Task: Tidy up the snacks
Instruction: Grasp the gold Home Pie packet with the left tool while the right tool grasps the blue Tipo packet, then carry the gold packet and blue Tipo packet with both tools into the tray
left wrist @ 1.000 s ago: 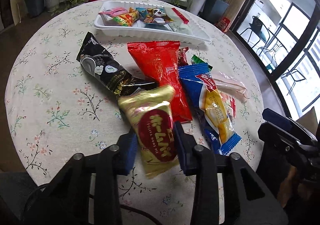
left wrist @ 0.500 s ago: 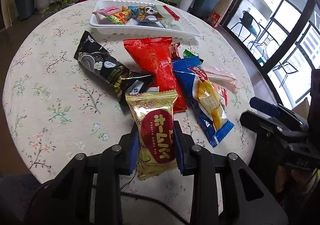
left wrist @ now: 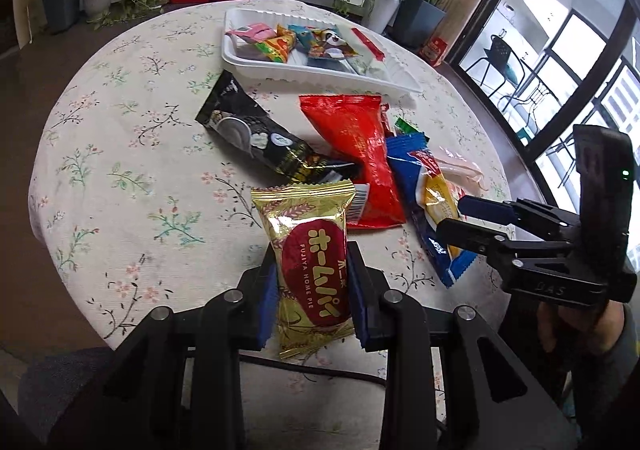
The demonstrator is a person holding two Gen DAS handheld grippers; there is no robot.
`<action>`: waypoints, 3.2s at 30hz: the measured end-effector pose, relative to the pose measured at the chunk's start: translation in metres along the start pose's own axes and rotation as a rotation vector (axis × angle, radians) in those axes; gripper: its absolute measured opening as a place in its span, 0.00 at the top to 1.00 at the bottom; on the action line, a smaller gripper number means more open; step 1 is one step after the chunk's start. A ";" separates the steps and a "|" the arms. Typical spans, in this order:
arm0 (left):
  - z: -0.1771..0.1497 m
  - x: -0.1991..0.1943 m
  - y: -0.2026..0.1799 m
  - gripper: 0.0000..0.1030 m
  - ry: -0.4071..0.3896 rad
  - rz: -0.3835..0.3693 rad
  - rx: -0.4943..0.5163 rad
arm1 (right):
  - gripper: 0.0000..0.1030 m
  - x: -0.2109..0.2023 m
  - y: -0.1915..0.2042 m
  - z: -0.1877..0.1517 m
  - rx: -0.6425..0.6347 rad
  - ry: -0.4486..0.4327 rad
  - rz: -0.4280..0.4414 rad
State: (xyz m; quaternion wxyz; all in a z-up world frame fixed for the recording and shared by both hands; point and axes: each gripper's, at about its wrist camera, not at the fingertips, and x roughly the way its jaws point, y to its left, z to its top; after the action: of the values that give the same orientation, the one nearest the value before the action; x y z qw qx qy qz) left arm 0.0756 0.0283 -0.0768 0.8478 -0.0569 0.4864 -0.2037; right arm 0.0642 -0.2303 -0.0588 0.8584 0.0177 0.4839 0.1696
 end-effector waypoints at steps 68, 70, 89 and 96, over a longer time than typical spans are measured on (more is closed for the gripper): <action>0.253 0.018 0.018 0.73 -0.088 -0.120 0.039 | 0.72 -0.032 -0.064 0.197 0.104 -0.145 0.129; 0.270 0.037 0.019 0.73 -0.069 -0.104 0.050 | 0.72 -0.015 -0.061 0.210 0.086 -0.115 0.106; 0.305 0.175 0.044 0.73 0.078 -0.010 0.062 | 0.72 0.120 -0.098 0.237 0.086 0.123 -0.080; 0.298 0.185 0.040 0.73 0.089 0.016 0.095 | 0.72 0.126 -0.104 0.232 0.091 0.160 -0.113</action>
State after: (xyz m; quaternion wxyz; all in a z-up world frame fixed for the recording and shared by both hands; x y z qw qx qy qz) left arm 0.4217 -0.0401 -0.0820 0.8286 -0.0037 0.5140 -0.2221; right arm 0.3467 -0.2586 -0.0598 0.8236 0.0158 0.5582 0.0993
